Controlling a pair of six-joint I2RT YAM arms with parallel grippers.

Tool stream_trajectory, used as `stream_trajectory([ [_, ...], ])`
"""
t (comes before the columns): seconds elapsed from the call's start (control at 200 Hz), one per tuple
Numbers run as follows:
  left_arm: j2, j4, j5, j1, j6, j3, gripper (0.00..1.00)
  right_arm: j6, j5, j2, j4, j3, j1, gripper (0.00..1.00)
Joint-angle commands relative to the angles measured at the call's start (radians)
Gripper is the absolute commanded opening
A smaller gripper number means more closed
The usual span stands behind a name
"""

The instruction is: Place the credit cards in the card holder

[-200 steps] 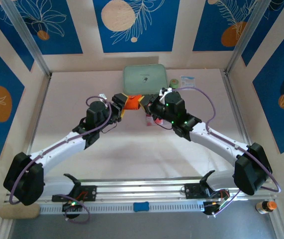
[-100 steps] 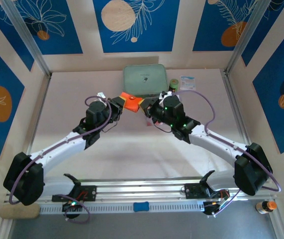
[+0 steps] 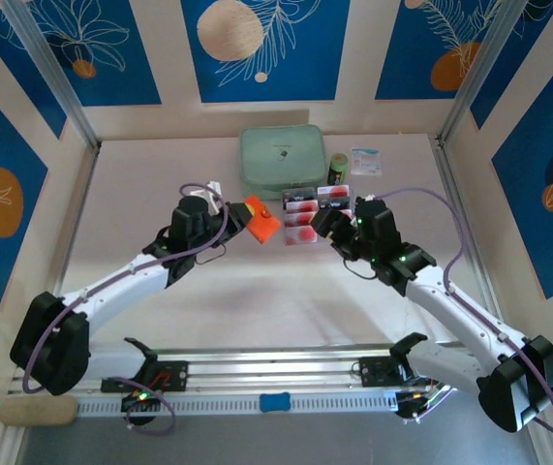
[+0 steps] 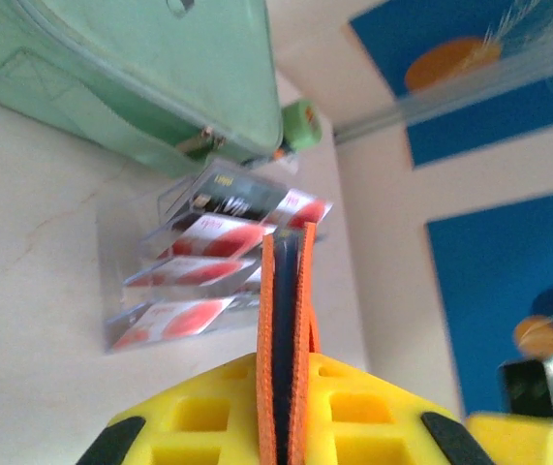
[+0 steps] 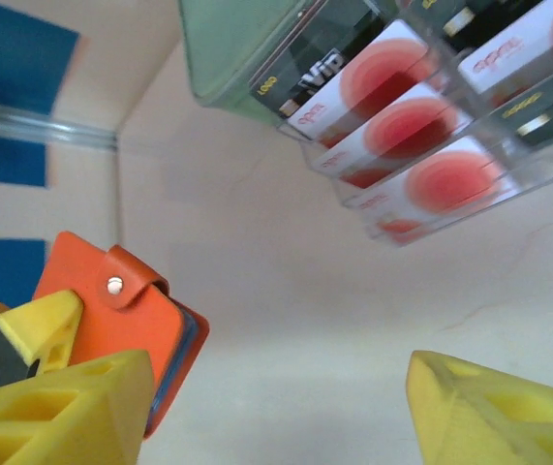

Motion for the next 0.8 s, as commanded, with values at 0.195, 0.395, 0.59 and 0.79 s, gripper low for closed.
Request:
stream_trajectory([
  [0.195, 0.096, -0.011, 0.332, 0.026, 0.224, 0.086, 0.00, -0.432, -0.038, 0.166, -0.232, 0.225, 0.092, 0.72],
  [0.395, 0.147, 0.059, 0.395, 0.029, 0.164, 0.090, 0.00, -0.498, 0.022, 0.291, -0.230, 0.327, 0.187, 0.72],
  [0.59, 0.164, 0.087, 0.416, 0.028, 0.133, 0.090, 0.00, -0.522, 0.072, 0.369, -0.213, 0.362, 0.219, 0.72],
  [0.79, 0.172, 0.173, 0.433, 0.029, 0.062, 0.070, 0.00, -0.532, 0.144, 0.403, -0.210, 0.345, 0.219, 0.61],
])
